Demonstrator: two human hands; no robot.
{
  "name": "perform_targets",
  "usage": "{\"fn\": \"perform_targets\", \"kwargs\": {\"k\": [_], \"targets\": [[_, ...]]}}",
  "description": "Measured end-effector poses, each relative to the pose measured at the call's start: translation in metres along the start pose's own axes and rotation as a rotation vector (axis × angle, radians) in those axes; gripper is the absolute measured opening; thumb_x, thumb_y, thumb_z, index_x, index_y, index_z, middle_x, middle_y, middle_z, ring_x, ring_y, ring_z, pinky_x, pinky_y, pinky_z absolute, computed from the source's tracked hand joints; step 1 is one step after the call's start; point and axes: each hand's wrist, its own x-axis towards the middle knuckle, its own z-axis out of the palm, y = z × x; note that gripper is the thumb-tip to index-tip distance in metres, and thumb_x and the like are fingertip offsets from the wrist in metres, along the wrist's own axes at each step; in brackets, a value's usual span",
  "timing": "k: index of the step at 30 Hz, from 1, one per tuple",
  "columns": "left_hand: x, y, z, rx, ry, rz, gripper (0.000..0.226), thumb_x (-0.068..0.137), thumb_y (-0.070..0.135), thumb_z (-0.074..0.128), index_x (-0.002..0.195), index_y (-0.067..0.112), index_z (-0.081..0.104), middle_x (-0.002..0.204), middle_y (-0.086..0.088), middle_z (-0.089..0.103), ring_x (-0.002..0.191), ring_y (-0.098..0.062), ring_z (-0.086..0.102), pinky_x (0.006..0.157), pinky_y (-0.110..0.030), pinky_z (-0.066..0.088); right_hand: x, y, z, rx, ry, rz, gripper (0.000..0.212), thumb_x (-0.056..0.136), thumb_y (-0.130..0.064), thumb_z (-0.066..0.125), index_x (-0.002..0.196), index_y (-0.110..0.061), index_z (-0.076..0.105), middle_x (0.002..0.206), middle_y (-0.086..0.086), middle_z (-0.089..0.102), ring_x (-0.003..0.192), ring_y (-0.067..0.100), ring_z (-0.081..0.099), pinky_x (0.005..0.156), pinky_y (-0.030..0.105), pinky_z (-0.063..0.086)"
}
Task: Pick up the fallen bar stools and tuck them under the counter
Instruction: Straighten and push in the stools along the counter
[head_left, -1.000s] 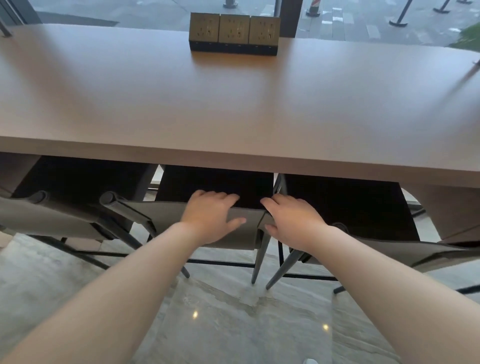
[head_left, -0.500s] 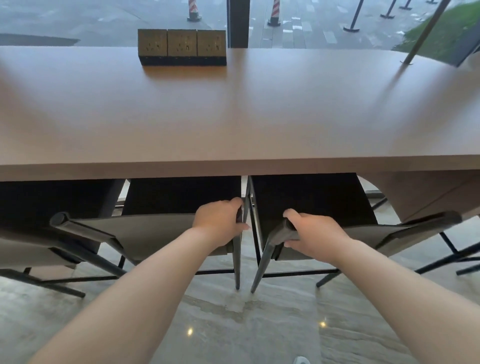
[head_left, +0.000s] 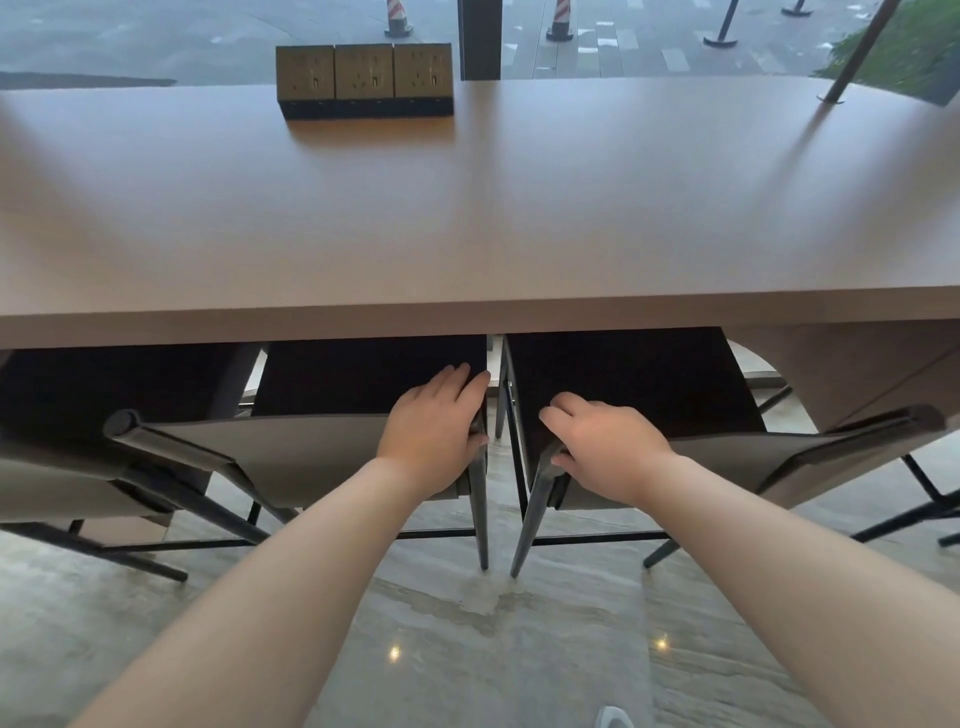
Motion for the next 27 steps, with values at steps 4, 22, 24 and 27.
{"fn": "perform_targets", "kwargs": {"k": [4, 22, 24, 27], "targets": [[0.000, 0.002, 0.000, 0.013, 0.027, 0.018, 0.071, 0.092, 0.046, 0.057, 0.151, 0.021, 0.026, 0.159, -0.008, 0.030, 0.147, -0.024, 0.024, 0.114, -0.038, 0.028, -0.001, -0.002, 0.004, -0.001, 0.021, 0.027, 0.049, 0.095, -0.036, 0.056, 0.139, -0.018, 0.041, 0.130, 0.004, 0.052, 0.090, 0.023, 0.061, 0.059, 0.032, 0.049], [0.000, 0.004, 0.000, -0.003, 0.014, -0.003, 0.076, 0.092, 0.043, 0.059, 0.152, 0.020, 0.019, 0.159, -0.007, 0.029, 0.148, -0.024, 0.020, 0.118, -0.040, 0.021, 0.028, -0.015, -0.002, 0.034, 0.050, 0.127, 0.044, 0.095, -0.035, 0.056, 0.132, -0.016, 0.043, 0.117, 0.004, 0.054, 0.085, 0.024, 0.060, 0.055, 0.034, 0.046], [0.000, 0.004, 0.001, 0.023, 0.020, -0.010, 0.083, 0.092, 0.044, 0.059, 0.154, 0.022, 0.009, 0.160, -0.007, 0.026, 0.149, -0.024, 0.017, 0.119, -0.041, 0.018, 0.030, -0.015, 0.000, 0.055, 0.084, 0.118, 0.046, 0.093, -0.035, 0.059, 0.132, -0.016, 0.044, 0.116, 0.003, 0.056, 0.095, 0.024, 0.059, 0.061, 0.035, 0.048], [0.000, 0.006, 0.002, 0.042, 0.034, -0.035, 0.087, 0.091, 0.045, 0.059, 0.154, 0.022, 0.004, 0.161, -0.006, 0.024, 0.150, -0.024, 0.014, 0.119, -0.044, 0.015, 0.029, -0.016, 0.002, 0.061, 0.137, 0.120, 0.063, 0.088, -0.036, 0.066, 0.141, -0.017, 0.039, 0.127, 0.004, 0.055, 0.116, 0.025, 0.053, 0.078, 0.036, 0.050]]}}
